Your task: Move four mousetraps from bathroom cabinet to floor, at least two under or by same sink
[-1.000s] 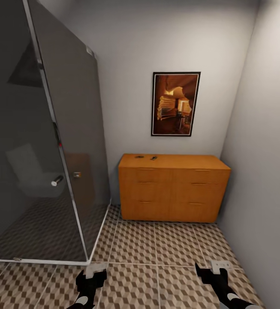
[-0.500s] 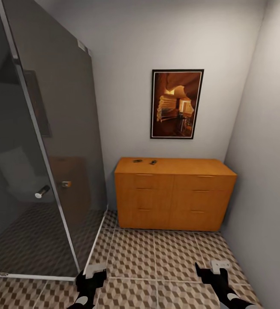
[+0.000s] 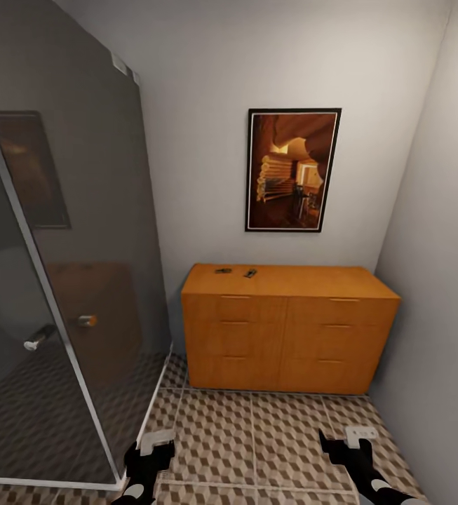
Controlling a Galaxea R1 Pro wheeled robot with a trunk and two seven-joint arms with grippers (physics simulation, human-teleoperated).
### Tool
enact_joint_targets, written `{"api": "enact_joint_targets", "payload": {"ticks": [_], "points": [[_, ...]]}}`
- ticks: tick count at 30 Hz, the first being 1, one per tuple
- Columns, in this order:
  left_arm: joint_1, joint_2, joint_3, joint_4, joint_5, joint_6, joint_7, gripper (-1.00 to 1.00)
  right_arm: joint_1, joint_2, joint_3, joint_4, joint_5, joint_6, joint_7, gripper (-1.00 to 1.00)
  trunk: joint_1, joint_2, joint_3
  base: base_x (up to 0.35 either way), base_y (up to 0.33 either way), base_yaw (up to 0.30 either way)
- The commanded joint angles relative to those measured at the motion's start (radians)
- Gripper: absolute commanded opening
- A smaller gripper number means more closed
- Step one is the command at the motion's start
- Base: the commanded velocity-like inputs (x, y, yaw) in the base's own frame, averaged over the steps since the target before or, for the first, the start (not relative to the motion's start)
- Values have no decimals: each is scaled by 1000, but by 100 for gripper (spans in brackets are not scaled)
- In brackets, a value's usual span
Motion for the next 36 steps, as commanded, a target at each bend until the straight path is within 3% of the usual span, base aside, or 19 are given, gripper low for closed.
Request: {"api": "enact_joint_targets", "payload": {"ticks": [1, 28, 36], "points": [[-1, 0, -9, 1, 9, -3, 4, 100, -2, -1, -9, 4, 6, -6, 3, 100, 1, -1, -2, 328, -1, 0], [-1, 2, -9, 2, 7, -6, 4, 100, -2, 1, -9, 4, 6, -8, 2, 100, 1, -1, -2, 327, 0, 0], [-1, 2, -9, 11, 6, -11, 4, 100, -2, 1, -9, 4, 6, -8, 2, 100, 1, -1, -2, 118, 0, 0]]}}
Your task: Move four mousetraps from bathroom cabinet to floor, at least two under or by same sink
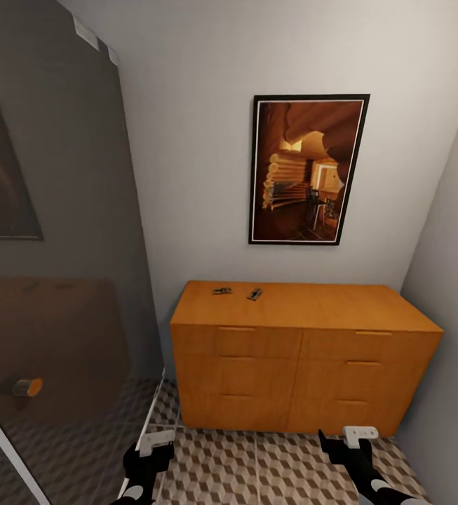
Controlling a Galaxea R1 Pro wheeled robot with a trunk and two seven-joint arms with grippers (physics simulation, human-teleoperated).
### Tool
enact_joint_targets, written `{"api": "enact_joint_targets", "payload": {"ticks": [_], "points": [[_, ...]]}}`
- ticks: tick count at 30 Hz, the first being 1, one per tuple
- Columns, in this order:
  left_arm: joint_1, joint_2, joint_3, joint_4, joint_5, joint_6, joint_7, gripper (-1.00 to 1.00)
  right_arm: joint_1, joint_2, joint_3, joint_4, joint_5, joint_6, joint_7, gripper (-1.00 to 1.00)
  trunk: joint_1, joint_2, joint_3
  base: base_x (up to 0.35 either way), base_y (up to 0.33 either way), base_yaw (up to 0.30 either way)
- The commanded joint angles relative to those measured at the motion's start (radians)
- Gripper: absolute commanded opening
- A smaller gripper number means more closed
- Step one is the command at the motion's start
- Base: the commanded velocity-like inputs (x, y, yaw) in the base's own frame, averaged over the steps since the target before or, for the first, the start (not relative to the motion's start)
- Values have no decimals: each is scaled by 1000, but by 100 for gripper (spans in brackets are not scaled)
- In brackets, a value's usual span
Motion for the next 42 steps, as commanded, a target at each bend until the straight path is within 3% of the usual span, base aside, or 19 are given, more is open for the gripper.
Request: {"api": "enact_joint_targets", "payload": {"ticks": [1, 14, 31, 42], "points": [[-1, 0, -9, 2, 8, -4, 4, 100, -2, -1, -9, 4, 6, -6, 3, 100, 0, -1, -2, 17, 0, 0], [-1, -2, -9, 8, 7, -3, 4, 100, -2, -1, -9, 4, 6, -6, 3, 100, 0, -1, -2, 19, 0, 0], [-1, -2, -9, 8, 8, -3, 4, 100, -1, -1, -9, 4, 6, -6, 3, 100, 0, -1, -2, 286, 0, 0], [-1, -1, -9, 8, 7, -7, 4, 100, -1, -1, -9, 4, 6, -5, 3, 100, 0, -1, -2, 63, 0, 0]]}}
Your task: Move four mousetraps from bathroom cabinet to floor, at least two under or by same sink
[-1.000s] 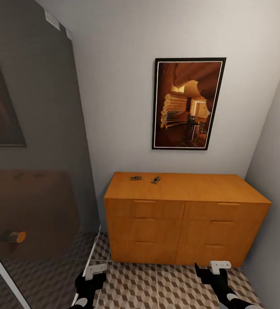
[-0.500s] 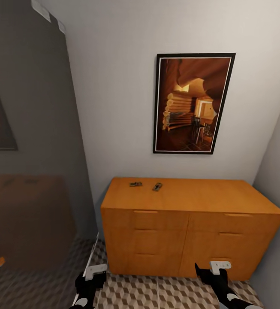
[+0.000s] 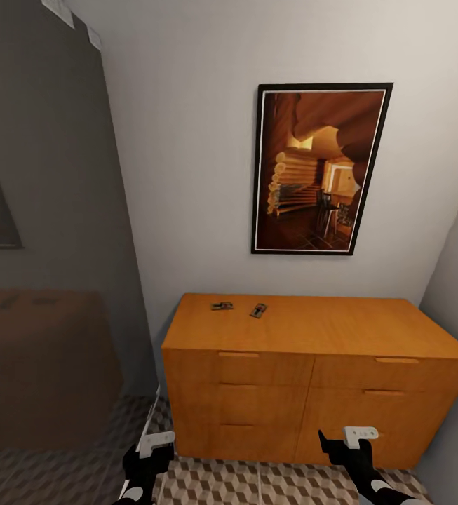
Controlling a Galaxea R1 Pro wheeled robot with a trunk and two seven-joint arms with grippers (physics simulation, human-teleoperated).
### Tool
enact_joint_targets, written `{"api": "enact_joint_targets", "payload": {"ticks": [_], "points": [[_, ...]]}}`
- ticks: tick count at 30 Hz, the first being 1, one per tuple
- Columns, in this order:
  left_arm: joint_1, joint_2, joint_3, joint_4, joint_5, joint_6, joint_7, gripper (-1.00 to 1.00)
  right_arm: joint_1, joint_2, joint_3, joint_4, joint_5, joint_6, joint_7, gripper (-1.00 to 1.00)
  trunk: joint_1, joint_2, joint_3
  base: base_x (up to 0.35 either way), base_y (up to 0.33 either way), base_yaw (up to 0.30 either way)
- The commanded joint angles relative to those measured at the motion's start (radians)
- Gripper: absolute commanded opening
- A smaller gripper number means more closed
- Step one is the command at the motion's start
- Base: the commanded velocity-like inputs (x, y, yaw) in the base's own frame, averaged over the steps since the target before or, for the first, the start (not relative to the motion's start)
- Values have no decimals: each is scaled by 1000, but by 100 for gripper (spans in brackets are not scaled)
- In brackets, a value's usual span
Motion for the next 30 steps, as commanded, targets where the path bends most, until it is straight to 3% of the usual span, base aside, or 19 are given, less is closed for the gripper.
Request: {"api": "enact_joint_targets", "payload": {"ticks": [1, 30], "points": [[-1, 0, -9, 1, 8, -3, 4, 100, -2, -1, -9, 4, 6, -6, 3, 100, 0, -1, -2, 8, 0, 0], [-1, -2, -17, -19, 6, 12, 14, 100, 5, 5, -8, 4, 8, -5, 17, 100, 0, -1, -2, 1, 0, 0]]}}
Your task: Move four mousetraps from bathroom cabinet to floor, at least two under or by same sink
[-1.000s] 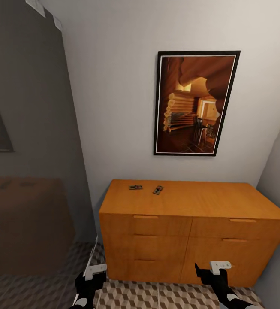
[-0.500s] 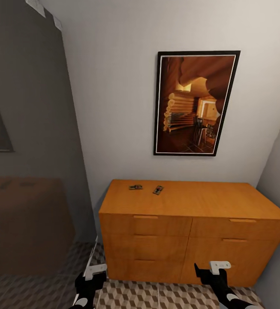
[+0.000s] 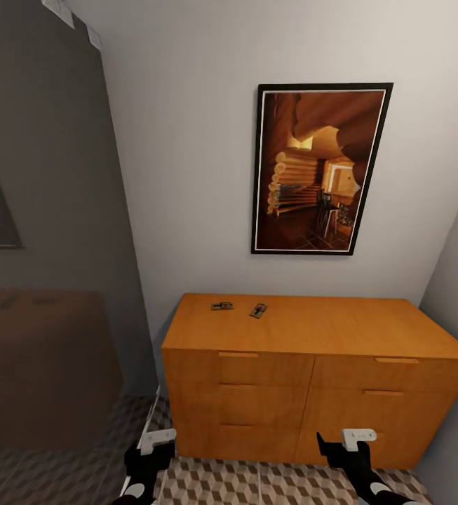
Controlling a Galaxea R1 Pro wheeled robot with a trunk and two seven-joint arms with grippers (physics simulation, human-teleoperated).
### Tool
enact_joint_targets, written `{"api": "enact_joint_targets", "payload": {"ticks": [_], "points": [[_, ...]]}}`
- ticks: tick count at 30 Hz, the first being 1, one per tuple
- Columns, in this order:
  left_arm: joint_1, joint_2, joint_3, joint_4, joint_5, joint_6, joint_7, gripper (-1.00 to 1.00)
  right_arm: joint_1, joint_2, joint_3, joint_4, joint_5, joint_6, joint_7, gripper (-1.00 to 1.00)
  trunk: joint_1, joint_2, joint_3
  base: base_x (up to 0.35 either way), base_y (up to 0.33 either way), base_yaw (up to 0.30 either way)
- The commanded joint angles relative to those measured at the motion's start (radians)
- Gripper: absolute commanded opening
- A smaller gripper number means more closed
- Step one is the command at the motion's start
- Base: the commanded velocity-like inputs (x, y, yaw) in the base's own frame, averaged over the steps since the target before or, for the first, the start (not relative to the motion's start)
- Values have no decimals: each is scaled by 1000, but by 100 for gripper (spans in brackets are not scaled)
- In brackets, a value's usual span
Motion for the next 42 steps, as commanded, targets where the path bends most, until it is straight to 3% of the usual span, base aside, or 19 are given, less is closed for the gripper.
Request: {"api": "enact_joint_targets", "payload": {"ticks": [1, 8, 19, 42], "points": [[-1, 0, -9, -4, 8, -3, 4, 100, -2, -1, -9, 4, 4, -6, 4, 100, 0, -1, -2, 0, 0, 0], [-1, -1, -9, -90, 4, 10, 7, 100, -1, 1, -9, 4, 4, -7, 4, 100, 0, -1, -2, 0, 0, 0], [-1, 9, -4, -391, 6, 333, 8, 100, -1, 6, -9, 4, 4, -7, 4, 100, 0, -1, -2, 0, 0, 0], [2, 5, -4, -431, 6, 361, 8, 100, -1, 6, -9, 4, 4, -7, 4, 100, 0, -1, -2, 0, 0, 0]]}}
